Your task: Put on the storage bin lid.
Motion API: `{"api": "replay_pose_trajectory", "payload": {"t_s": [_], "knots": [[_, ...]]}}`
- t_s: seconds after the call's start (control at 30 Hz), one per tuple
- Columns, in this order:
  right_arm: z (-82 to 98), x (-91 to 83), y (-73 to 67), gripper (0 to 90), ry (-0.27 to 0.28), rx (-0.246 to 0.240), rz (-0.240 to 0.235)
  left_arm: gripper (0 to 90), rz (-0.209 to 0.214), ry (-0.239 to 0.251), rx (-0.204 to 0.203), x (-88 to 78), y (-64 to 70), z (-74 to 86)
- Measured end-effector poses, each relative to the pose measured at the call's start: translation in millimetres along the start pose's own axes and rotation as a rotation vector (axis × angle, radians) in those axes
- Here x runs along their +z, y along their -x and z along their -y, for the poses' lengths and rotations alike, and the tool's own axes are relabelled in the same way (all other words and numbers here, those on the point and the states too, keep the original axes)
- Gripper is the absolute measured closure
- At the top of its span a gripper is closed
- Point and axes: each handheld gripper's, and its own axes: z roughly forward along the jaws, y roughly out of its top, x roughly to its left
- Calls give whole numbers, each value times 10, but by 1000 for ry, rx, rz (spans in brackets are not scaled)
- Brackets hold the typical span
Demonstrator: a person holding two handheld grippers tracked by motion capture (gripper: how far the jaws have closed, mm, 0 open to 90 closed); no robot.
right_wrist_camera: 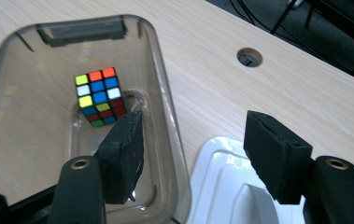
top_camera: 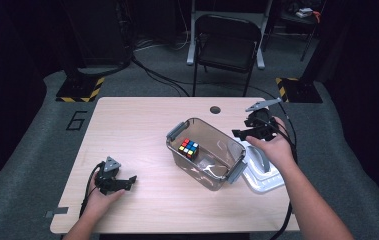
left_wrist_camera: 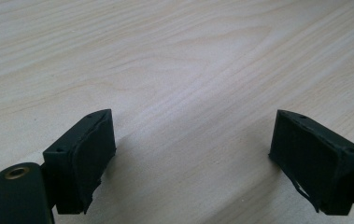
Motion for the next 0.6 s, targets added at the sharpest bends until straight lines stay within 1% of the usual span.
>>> {"api": "replay_pose_trajectory", "payload": {"t_s": [0.07,0.1,0.2,0.4,0.6], "knots": [[39,16,50,378,-6,7,13,139,0,0,0,0,0,0],[66,25,77,378,-13,18,21,139,0,0,0,0,0,0],[132,44,141,378,-23,25,43,139,-1,0,-1,0,1,0],[305,77,287,379,-34,53,92,139,0,0,1,0,-1,0],[459,143,368,382,-58,68,123,139,-1,0,0,0,0,0]]}}
